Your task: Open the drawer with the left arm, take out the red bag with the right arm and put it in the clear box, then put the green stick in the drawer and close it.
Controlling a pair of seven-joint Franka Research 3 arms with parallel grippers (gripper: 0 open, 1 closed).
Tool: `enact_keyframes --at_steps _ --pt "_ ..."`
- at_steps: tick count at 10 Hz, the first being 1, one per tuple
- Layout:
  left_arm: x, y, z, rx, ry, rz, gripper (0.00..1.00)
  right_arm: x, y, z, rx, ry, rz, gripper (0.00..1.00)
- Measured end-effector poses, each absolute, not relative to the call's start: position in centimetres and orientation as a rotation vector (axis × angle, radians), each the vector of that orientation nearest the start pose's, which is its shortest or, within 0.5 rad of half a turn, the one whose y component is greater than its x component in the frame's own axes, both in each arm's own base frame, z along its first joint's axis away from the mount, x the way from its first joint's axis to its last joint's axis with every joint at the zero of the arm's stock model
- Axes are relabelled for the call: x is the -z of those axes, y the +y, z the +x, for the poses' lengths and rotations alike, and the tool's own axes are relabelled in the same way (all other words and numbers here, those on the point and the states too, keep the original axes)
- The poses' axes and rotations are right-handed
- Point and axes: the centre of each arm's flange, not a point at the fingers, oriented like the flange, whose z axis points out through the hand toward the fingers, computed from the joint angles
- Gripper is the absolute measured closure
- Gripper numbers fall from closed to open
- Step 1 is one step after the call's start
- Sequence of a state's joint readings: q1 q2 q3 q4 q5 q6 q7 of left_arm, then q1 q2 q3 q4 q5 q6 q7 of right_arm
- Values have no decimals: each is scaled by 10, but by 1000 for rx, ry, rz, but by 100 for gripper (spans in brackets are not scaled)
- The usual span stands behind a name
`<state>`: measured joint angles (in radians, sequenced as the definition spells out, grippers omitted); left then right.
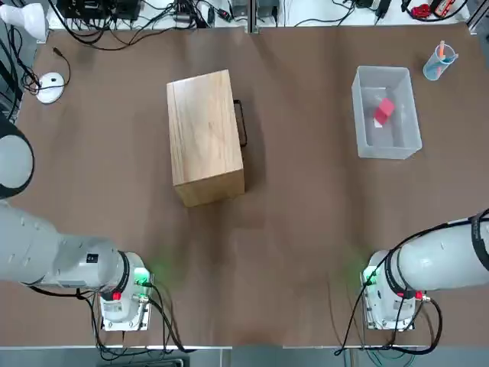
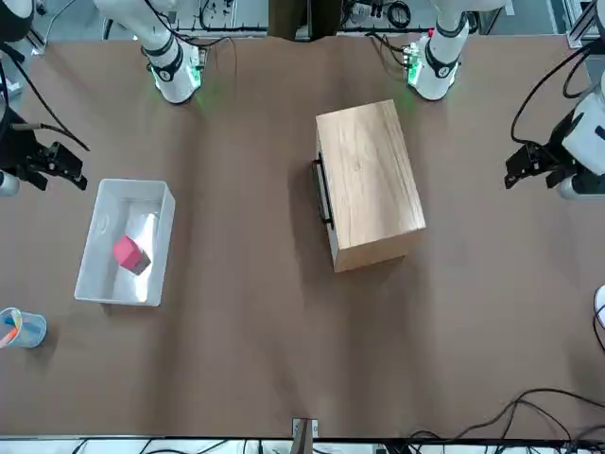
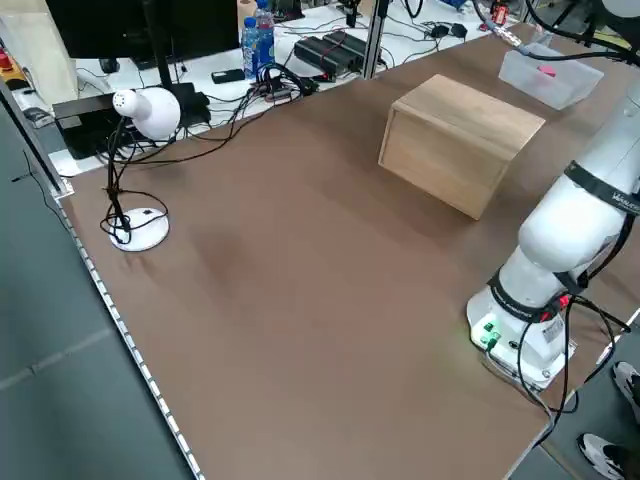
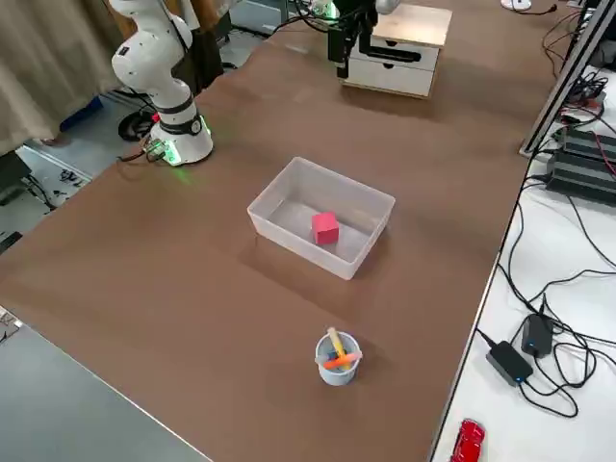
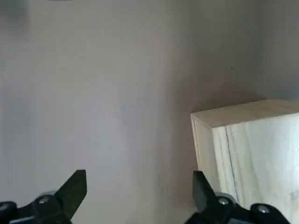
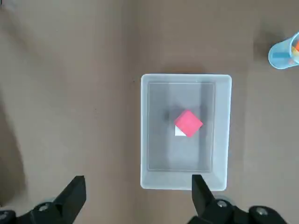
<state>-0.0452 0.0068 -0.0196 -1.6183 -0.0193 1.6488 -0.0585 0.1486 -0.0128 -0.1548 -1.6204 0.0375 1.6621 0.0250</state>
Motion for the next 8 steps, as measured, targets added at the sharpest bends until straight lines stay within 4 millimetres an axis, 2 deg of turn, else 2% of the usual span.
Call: enact_keyframes --at_steps 4,6,8 --pt "-605 -39 562 35 10 -3162 0 -633 -3 564 91 61 -3104 0" --pt "-605 -40 562 36 12 -3162 0 -630 -2 576 63 68 -3112 0" --pt "-605 -37 561 29 55 -3134 0 -625 -1 579 22 126 -3114 0"
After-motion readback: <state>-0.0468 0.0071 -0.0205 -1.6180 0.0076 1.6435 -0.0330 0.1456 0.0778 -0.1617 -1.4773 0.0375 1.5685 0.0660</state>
